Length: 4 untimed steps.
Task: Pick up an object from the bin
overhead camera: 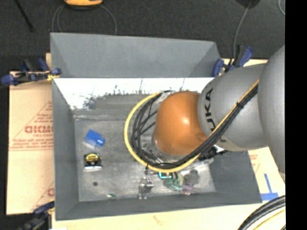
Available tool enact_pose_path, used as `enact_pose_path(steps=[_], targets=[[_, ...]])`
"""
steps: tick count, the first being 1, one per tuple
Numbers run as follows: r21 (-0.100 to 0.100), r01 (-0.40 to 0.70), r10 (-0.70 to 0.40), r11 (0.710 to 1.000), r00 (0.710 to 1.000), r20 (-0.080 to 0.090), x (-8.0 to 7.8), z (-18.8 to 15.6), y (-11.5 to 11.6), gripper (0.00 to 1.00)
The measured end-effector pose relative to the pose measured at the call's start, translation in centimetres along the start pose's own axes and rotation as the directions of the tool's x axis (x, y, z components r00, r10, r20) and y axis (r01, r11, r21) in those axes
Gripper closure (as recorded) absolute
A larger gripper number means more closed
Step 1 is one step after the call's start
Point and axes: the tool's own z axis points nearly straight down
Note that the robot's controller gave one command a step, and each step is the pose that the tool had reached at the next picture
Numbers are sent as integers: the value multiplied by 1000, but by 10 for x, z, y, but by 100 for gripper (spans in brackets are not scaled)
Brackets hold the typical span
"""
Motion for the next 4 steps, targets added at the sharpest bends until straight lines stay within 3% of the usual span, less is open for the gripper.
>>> enact_pose_path(steps=[1, 2, 3, 4], targets=[[6, 211, -211, 977, 977, 11, -38, -19, -79, 0], [5, 285, -285, 958, 958, 2, -34, 41, -151, 0], [2, 287, -287, 958, 958, 9, -36, 38, -145, 100], [1, 286, -286, 958, 958, 9, -36, 38, -145, 0]])
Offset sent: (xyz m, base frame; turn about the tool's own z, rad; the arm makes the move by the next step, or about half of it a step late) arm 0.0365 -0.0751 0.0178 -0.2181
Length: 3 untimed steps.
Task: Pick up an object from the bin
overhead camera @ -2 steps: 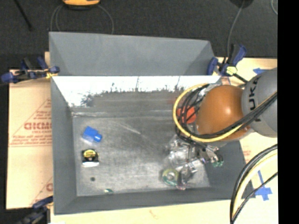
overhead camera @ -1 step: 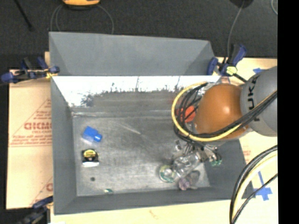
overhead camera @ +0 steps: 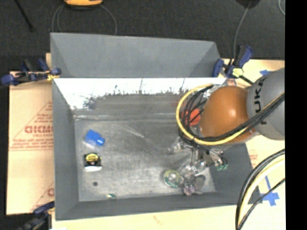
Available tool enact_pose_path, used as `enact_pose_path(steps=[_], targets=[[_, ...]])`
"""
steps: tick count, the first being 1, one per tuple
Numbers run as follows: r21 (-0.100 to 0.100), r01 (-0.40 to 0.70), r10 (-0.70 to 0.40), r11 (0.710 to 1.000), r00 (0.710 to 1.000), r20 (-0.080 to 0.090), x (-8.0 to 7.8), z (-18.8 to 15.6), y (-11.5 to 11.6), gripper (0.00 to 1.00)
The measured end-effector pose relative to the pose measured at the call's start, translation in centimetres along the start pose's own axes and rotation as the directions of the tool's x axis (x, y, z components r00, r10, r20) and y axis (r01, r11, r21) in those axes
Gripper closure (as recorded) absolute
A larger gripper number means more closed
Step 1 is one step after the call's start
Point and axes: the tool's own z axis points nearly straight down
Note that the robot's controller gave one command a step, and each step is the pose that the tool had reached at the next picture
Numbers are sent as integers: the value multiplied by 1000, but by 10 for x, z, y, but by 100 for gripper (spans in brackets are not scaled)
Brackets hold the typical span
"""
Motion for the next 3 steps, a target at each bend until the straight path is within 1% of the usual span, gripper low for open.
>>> enact_pose_path(steps=[1, 2, 3], targets=[[3, 344, -344, 939, 939, -1, 26, 24, -28, 0], [3, 341, -341, 940, 940, 3, 24, 23, -27, 100], [4, 528, -528, 849, 849, 0, 24, -106, -2, 100]])
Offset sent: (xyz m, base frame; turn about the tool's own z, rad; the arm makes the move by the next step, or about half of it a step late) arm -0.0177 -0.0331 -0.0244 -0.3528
